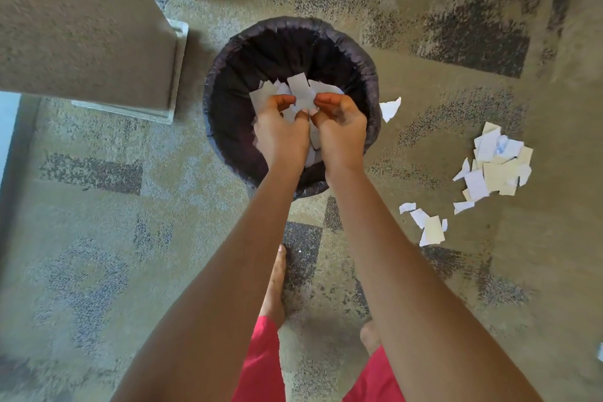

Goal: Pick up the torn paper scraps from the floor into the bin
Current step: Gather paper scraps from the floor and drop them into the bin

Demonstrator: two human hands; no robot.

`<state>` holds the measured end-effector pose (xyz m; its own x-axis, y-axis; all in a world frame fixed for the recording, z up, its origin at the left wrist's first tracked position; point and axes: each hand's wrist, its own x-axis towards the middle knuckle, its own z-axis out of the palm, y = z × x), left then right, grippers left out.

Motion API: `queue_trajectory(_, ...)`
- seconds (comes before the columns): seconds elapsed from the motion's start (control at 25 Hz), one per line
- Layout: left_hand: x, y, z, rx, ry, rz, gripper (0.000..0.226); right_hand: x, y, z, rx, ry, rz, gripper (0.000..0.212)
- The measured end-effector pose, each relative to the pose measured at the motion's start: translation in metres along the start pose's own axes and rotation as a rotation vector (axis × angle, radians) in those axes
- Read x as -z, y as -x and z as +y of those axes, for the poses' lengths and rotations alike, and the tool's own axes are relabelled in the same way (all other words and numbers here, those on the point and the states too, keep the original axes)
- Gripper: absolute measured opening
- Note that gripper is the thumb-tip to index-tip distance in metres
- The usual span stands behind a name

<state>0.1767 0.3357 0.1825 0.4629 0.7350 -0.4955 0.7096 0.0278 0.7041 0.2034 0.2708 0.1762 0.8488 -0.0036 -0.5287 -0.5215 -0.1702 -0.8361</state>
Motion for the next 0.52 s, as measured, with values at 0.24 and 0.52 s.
queue_trajectory(0.24,-0.028,0.044,0.030,-0.399,-0.041,-0.049,0.023,0.053,-0.007,-0.029,0.139,-0.227,0.056,0.023)
queue_trajectory(0.52,-0.093,0.087,0.025,-1.006,-0.412,-0.083,0.031,0.165,-0.039,-0.010,0.124,-0.292,0.224,0.024)
